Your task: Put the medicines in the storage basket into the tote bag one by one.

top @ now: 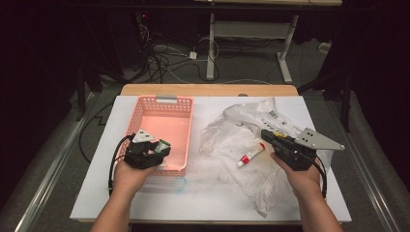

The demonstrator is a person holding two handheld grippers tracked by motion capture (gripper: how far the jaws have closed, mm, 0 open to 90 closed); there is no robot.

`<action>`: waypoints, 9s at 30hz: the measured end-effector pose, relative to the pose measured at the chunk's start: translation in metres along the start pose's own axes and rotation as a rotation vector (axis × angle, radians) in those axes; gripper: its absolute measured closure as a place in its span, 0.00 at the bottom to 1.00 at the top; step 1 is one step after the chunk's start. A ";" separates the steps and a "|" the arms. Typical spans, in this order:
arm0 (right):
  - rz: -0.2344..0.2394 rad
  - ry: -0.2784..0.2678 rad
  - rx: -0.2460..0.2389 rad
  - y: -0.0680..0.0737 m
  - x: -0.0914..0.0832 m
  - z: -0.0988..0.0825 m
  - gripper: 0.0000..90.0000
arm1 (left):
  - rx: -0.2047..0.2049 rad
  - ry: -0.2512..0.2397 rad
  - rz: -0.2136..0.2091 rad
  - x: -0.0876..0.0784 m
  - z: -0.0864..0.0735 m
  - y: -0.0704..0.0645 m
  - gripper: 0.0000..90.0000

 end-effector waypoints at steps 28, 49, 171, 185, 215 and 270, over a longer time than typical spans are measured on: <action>0.002 -0.009 -0.007 0.002 -0.002 0.003 1.00 | 0.077 -0.093 -0.164 -0.019 0.013 -0.062 0.60; 0.009 -0.005 -0.011 0.004 -0.001 0.002 1.00 | 0.154 -0.064 -0.229 -0.001 0.006 -0.105 0.60; 0.010 -0.015 -0.005 0.003 -0.002 0.003 1.00 | 0.238 -0.112 -0.374 0.092 0.038 -0.213 0.28; 0.006 -0.013 -0.002 0.002 -0.003 0.003 1.00 | 0.219 -0.132 -0.380 0.052 0.019 -0.189 0.03; 0.003 -0.015 0.001 0.001 -0.004 0.002 1.00 | 0.145 -0.178 -0.242 -0.004 0.013 -0.116 0.00; 0.004 -0.013 0.012 0.000 -0.004 0.001 1.00 | -0.033 0.180 0.048 -0.008 0.007 0.016 0.74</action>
Point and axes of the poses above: each handheld gripper's, and its own axes: x roughly forward along the jaws, z roughly out of its top, y roughly to its left, the point moved 3 cm from there along x, roughly forward along the jaws, and after that the axes turned 11 degrees about z, right-handed, at the moved point
